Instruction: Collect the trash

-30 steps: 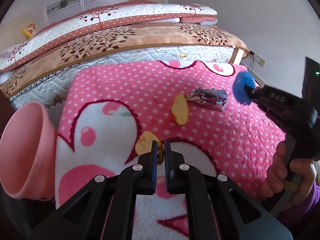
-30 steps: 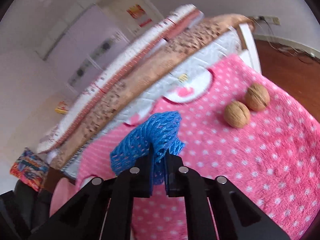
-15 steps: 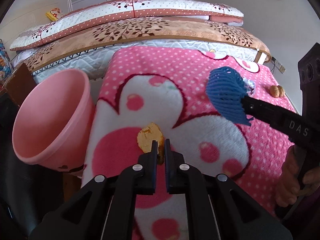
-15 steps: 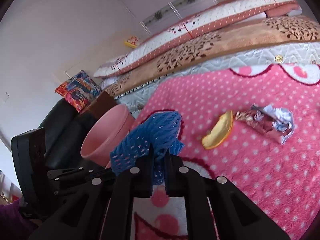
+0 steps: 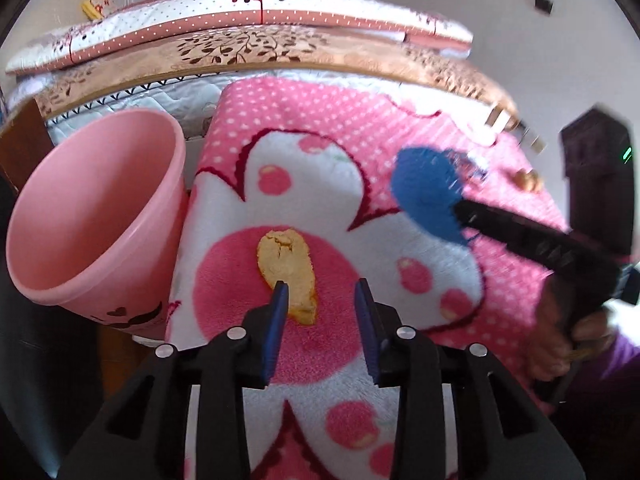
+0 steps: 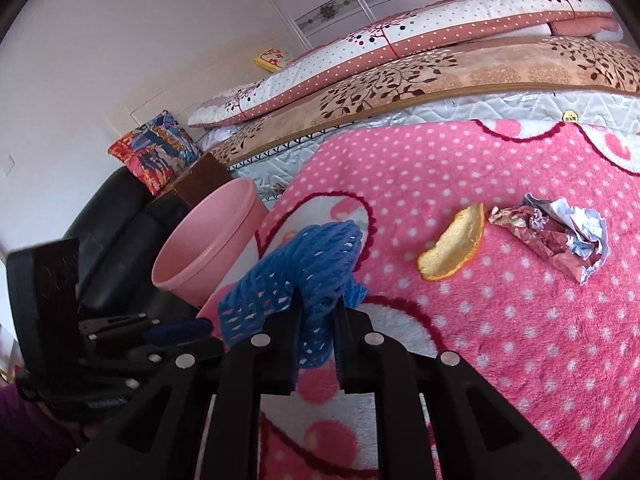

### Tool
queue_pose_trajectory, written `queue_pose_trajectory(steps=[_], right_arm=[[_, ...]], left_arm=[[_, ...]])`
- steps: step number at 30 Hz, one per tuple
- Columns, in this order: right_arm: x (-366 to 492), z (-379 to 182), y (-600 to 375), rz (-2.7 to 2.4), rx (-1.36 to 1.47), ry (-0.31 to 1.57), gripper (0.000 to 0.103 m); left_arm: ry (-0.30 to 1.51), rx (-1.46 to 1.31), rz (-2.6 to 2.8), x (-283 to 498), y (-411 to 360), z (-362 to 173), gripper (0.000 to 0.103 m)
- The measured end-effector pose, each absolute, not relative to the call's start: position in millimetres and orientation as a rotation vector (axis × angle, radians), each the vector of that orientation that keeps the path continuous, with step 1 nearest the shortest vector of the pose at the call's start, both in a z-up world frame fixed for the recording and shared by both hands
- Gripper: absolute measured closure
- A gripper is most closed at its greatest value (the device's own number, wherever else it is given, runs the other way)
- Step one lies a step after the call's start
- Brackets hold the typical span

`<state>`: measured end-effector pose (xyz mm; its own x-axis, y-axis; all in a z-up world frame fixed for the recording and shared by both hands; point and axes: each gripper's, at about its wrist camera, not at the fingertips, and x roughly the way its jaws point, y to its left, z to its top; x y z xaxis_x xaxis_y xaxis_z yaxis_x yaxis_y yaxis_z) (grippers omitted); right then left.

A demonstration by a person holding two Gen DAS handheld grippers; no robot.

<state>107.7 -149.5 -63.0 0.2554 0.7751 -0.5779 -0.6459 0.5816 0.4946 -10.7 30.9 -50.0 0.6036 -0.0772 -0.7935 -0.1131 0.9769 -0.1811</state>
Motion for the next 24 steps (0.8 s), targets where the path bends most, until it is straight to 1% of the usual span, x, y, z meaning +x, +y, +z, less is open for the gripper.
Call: queue_pose_trajectory(steps=[3,6,8,9,10,12,14,18,20,24], right_arm=[[102.4,-65.8,-140.1,0.962,0.106,0.907,0.089],[90.6,-58.4,-136.0,0.912,0.017,0.877,0.087],[81.1,-52.8,-136.9,0.861,-0.027,0.856,0.079],[77.2,-51.1,-137.8,0.839,-0.039,0.857,0.072],[75.6,-51.0,-138.1,0.826,-0.042,0.861,0.069],[70.8,-50.9,-138.9,0.792,-0.05,0.875,0.069],[67.8,-53.2,-137.0,0.752,-0.074,0.891,0.065],[59.8,-61.6,-131.8,0.667,-0.145,0.932,0.064],[58.2,-66.1,-132.0,0.615,-0.169,0.964,0.049],[56.5,-76.1,-132.0,0.542,-0.207,0.994,0.041]], left_arm=[[0.915,-0.248,0.046,-12.4,44.8,-53.1,0.068],[0.902,-0.271,0.06,-8.5,55.0,-57.4,0.068],[0.892,-0.268,0.049,-3.1,56.9,-61.1,0.068],[0.889,-0.255,0.04,-0.5,55.1,-63.2,0.068],[0.889,-0.239,0.033,2.5,52.9,-64.9,0.068],[0.896,-0.201,0.02,10.1,47.6,-69.7,0.068],[0.903,-0.162,0.01,15.0,42.3,-74.8,0.068],[0.878,-0.118,-0.037,14.3,38.5,-77.7,0.069],[0.869,-0.137,-0.067,12.3,43.6,-77.9,0.071],[0.861,-0.176,-0.118,9.5,52.9,-78.2,0.073]])
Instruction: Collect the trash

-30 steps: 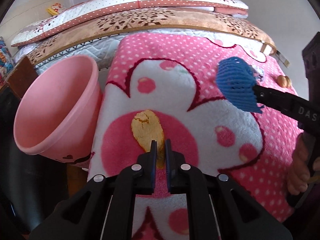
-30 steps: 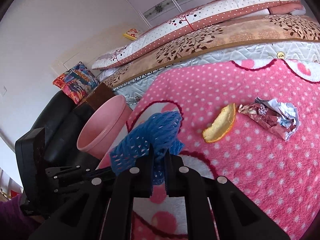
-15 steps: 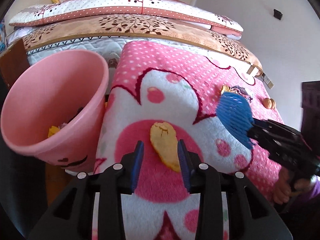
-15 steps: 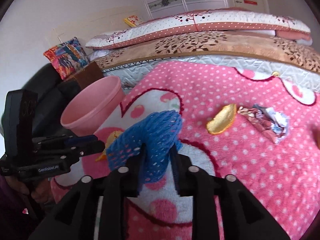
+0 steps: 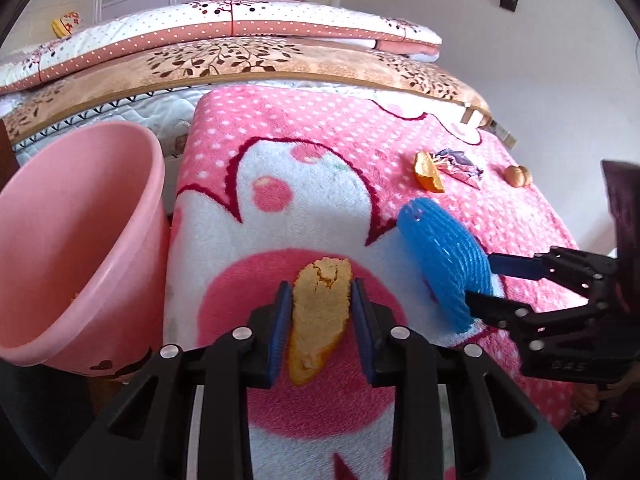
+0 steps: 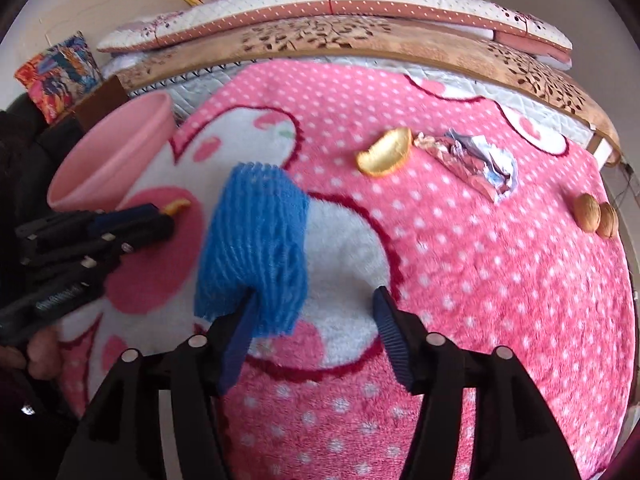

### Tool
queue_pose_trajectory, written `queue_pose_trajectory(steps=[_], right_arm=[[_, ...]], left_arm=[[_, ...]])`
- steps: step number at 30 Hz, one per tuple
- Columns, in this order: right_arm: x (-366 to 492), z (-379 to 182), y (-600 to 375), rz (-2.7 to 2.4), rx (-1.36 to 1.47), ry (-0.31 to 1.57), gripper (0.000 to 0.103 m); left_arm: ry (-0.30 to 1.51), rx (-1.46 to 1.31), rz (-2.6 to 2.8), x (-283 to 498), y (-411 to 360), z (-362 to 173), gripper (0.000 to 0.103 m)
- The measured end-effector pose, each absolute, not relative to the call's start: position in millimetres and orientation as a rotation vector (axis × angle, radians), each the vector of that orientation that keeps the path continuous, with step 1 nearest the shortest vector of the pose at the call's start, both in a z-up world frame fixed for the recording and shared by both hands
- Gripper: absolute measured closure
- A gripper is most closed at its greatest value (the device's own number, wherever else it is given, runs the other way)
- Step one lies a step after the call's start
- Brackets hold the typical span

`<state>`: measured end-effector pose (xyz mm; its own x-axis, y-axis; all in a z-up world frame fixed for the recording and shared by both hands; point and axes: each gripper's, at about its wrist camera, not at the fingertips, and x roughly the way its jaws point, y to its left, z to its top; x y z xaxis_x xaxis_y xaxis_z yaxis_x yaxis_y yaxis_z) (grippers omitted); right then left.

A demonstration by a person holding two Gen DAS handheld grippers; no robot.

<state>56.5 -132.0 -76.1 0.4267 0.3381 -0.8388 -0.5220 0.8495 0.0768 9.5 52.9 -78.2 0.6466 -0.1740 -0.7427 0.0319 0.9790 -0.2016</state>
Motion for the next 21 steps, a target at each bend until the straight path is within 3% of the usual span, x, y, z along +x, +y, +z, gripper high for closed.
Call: queue_pose_trajectory(steps=[5,21], right_arm=[[57.2,-80.9,-129.0,0.498,-0.228,0.98,0.036],[63.4,-78.5,-129.7,0.426,-0.154,0.956,0.039]], left_arm=[[0.87,-0.165,-0.131,13.4,49.1,-79.6,0.072],[0.884,-0.041,-0.114,13.0,33.6,-80.7,0.071]])
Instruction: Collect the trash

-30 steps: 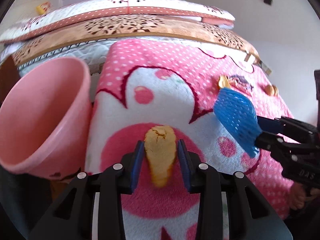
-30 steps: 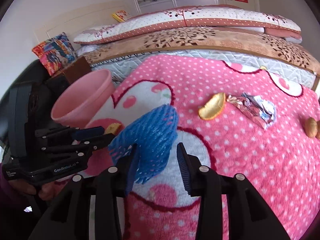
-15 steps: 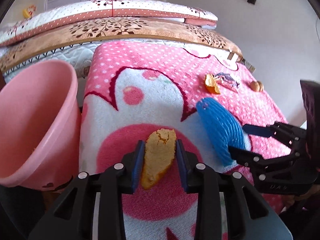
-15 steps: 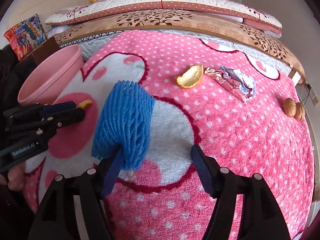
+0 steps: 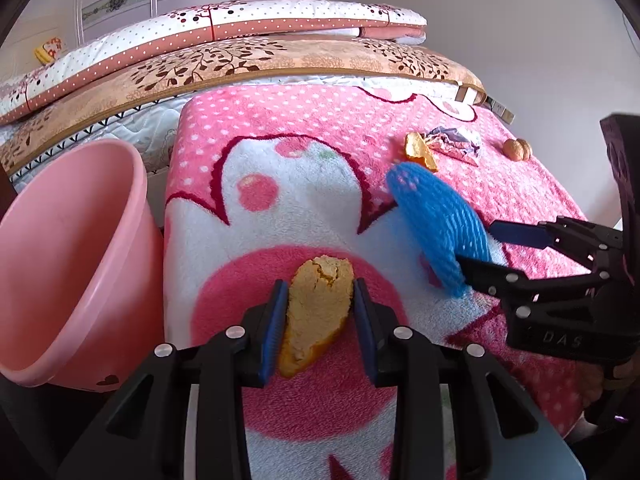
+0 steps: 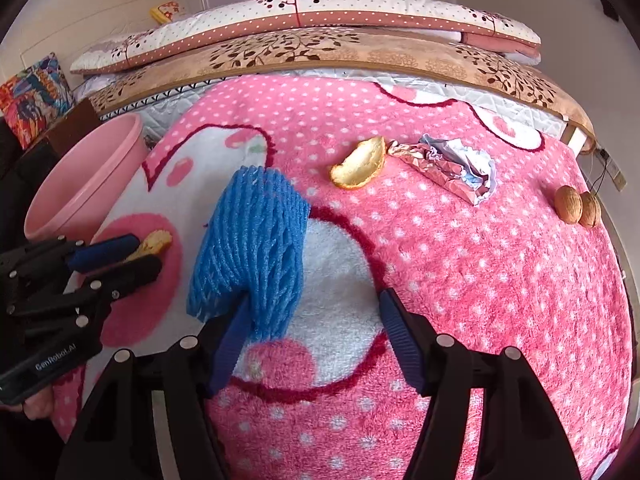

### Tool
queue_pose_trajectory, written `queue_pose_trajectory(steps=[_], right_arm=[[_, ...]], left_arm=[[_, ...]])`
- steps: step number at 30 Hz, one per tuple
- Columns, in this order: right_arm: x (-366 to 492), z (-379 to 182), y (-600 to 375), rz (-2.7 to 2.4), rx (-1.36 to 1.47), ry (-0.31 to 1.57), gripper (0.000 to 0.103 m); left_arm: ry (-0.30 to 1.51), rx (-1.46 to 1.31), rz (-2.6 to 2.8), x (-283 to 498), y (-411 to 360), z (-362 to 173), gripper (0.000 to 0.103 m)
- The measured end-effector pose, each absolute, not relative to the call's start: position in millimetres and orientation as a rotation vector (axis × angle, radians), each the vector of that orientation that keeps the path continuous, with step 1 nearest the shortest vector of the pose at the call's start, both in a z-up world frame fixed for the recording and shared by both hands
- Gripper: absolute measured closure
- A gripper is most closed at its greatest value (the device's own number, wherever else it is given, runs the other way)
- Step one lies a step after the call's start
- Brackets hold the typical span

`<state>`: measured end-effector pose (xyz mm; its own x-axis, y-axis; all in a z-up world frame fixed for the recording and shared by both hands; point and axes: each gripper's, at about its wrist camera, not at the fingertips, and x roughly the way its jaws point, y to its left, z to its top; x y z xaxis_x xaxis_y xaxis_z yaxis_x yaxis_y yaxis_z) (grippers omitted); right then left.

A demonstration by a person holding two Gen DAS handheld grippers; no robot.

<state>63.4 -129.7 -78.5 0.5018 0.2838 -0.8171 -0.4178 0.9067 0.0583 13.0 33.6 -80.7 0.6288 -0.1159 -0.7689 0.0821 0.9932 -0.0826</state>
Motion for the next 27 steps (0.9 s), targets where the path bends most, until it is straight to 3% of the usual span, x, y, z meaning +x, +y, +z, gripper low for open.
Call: queue_pose_trajectory(steps=[6,13,19,20,25,27], right_arm=[[58.8,-76.5,-127.9,0.464,-0.164,0.949,0.04],[43.0,-74.8,-108.7,0.553,-0.28,0.912,0.053],[35.9,-74.1,-109.1,0.639,-0.269,0.916,0.053],[33.8,-73.5,-110.4,0.658,-0.26,0.915,0.049],[24.0,-72.9,-108.2,0.725,-0.275,0.911,0.047],[19.7,-71.2,-109.0,0.746,-0.279,0.896,0.047]], left_arm=[[0.887,0.006,-0.094,12.5,27.2,-80.7,0.071],[0.887,0.037,-0.076,12.1,23.2,-80.6,0.071],[0.88,0.01,-0.077,10.7,26.6,-79.8,0.071],[0.878,0.01,-0.076,10.5,26.5,-79.6,0.071],[0.863,0.029,-0.06,8.2,23.9,-77.7,0.076],[0.844,0.003,-0.071,5.5,27.4,-74.7,0.085]])
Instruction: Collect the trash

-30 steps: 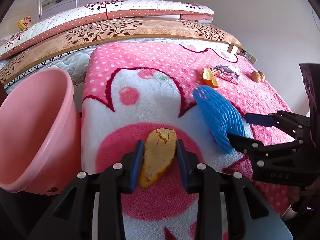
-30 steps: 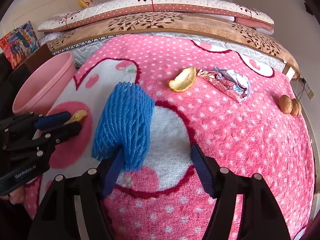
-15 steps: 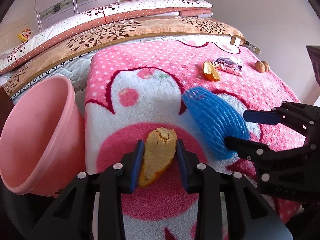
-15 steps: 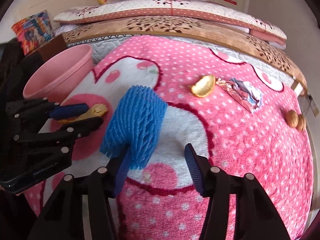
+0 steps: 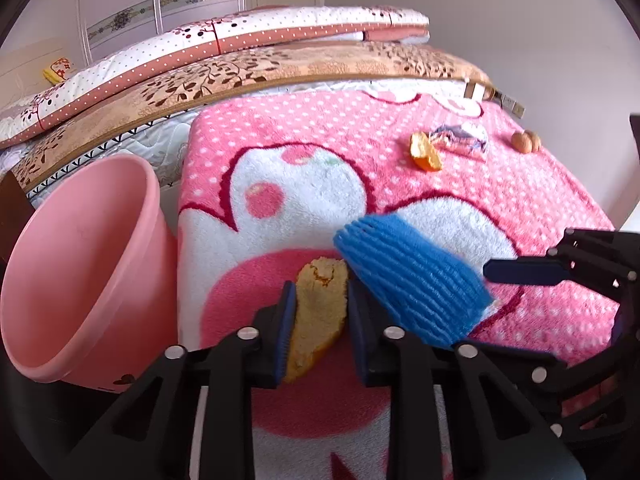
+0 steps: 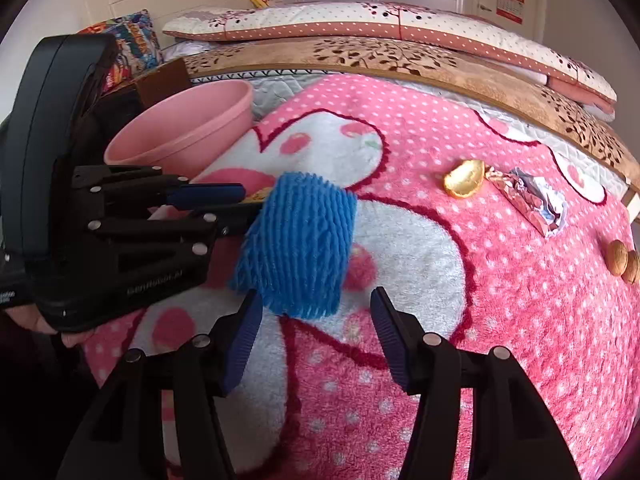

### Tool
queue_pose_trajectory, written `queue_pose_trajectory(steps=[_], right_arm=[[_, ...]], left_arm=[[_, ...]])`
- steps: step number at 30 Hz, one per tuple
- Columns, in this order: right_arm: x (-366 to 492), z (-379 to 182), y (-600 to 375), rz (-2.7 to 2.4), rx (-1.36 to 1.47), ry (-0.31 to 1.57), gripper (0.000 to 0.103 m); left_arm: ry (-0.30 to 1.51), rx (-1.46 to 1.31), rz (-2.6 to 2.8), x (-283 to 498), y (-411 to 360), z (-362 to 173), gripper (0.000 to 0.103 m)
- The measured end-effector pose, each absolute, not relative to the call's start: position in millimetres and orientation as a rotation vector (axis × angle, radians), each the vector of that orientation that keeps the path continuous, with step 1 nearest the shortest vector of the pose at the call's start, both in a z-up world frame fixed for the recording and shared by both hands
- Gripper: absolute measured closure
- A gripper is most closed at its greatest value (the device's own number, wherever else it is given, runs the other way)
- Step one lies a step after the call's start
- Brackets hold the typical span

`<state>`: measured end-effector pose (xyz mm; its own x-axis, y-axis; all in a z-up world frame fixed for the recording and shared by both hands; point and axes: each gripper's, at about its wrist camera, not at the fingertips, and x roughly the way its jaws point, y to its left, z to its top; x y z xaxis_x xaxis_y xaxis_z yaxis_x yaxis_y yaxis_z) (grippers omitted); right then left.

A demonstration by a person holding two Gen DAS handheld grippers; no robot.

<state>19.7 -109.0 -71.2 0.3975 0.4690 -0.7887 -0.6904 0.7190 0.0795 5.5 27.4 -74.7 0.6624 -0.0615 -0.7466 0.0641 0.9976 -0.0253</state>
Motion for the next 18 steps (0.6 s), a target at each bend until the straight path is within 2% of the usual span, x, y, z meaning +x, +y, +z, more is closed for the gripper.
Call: queue_pose_trajectory(steps=[4,5,10,15,18], right_arm=[[17.7,-62.8,-119.4,0.763,-0.239,0.875,0.047],[19.1,-59.1,-122.8,0.767,-0.218,0.873,0.047],[34.3,-41.8,-133.1,0.799,-0.085,0.885,0.047],[52.7,-48.0,-126.4,0.814,-0.028,0.97,0.047],[60.7,-58.7,-117.6,0.803,-0.035,1.029,0.054]], left_arm=[[0.84,-0.112,-0.107,-1.0,42.5,-70.2,0.092],[0.835,-0.132,-0.105,-2.7,45.6,-69.1,0.1],[0.8,-0.201,-0.079,-10.2,58.4,-58.7,0.1],[0.779,-0.23,-0.062,-17.5,68.6,-49.3,0.1],[0.745,-0.256,-0.066,-23.5,75.9,-37.3,0.1]])
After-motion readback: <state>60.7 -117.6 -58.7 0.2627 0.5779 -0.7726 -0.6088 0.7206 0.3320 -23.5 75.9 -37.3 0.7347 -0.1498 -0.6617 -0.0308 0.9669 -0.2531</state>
